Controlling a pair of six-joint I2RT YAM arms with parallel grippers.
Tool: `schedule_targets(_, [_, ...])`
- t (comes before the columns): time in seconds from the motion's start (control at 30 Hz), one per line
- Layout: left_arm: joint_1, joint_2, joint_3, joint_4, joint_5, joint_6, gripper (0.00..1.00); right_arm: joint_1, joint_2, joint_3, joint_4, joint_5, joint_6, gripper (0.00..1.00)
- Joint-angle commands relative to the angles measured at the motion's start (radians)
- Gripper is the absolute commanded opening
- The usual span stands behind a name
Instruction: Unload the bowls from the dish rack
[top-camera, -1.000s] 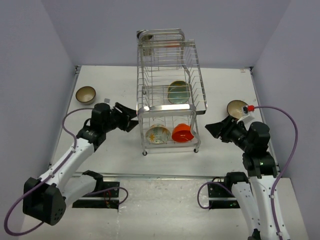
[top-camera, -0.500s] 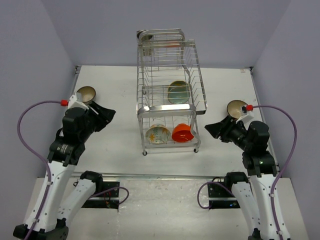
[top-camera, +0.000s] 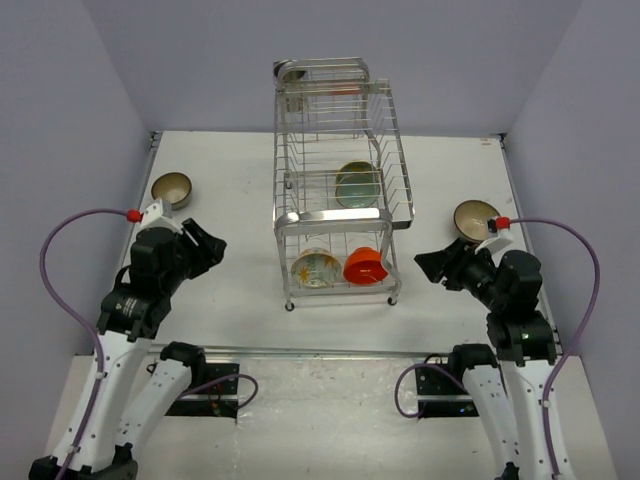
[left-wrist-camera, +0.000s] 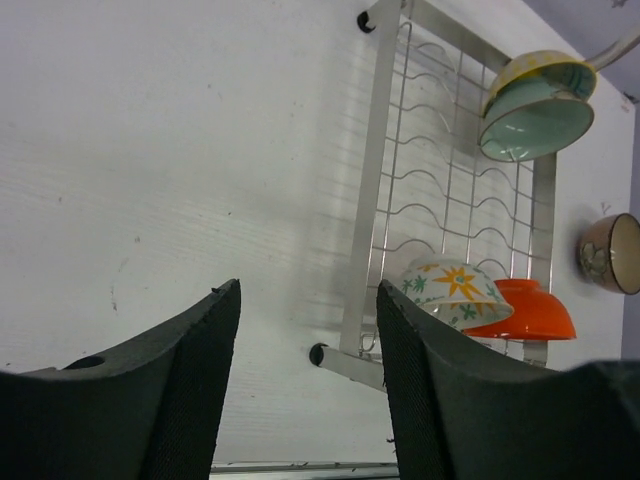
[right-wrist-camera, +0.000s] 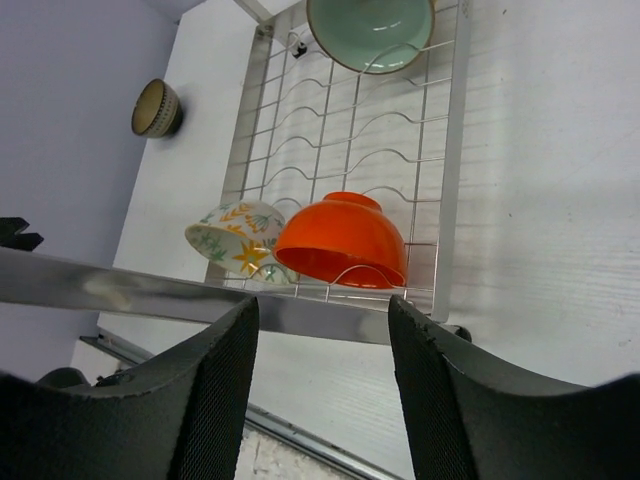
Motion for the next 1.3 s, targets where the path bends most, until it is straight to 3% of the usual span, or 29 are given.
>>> schedule_targets(0.0, [0.002,0.076,-0.018,0.066,0.069,0.018,0.59,-0.006,0.069,0.01,0.043,0.006,0.025,0.56])
schedule_targets(0.1, [0.002,0.14,-0.018,0.156,0.145,-0.011,0.6,-0.007,0.211,-0.02,0.267,-0.084,0.131,0.57])
schedule_targets(0.23, [0.014,0.246,0.032,0.213,0.223,-0.029,0.61,-0.022,0.481,0.049,0.426,-0.181,0.221,0.56])
schedule_targets(0.3, [0.042,0.284,0.042,0.267,0.278,-0.051,0.61,-0.033,0.609,0.062,0.529,-0.283,0.365,0.55])
schedule_targets(0.43, [0.202,0.363,0.028,0.374,0.526,-0.106,0.61,-0.096,0.849,0.107,0.914,-0.43,0.675,0.52])
schedule_targets(0.6, [0.375,0.513,-0.053,0.641,0.811,-0.265,0.61,-0.092,1.101,0.26,1.106,-0.416,0.944,0.47])
schedule_targets(0.73, [0.392,0.625,-0.081,0.865,0.892,-0.374,0.59,-0.024,1.204,0.441,0.98,-0.367,0.943,0.46])
schedule_targets(0.93, [0.398,0.692,-0.017,0.896,0.901,-0.399,0.6,0.097,1.284,0.637,0.756,-0.188,0.88,0.4])
schedule_targets(1.03, [0.412,0.697,0.009,0.896,0.909,-0.407,0.6,0.155,1.302,0.661,0.659,-0.106,0.857,0.39])
schedule_targets(1.27, [0.427,0.699,0.072,0.881,0.925,-0.419,0.6,0.201,1.327,0.543,0.637,0.052,0.838,0.37])
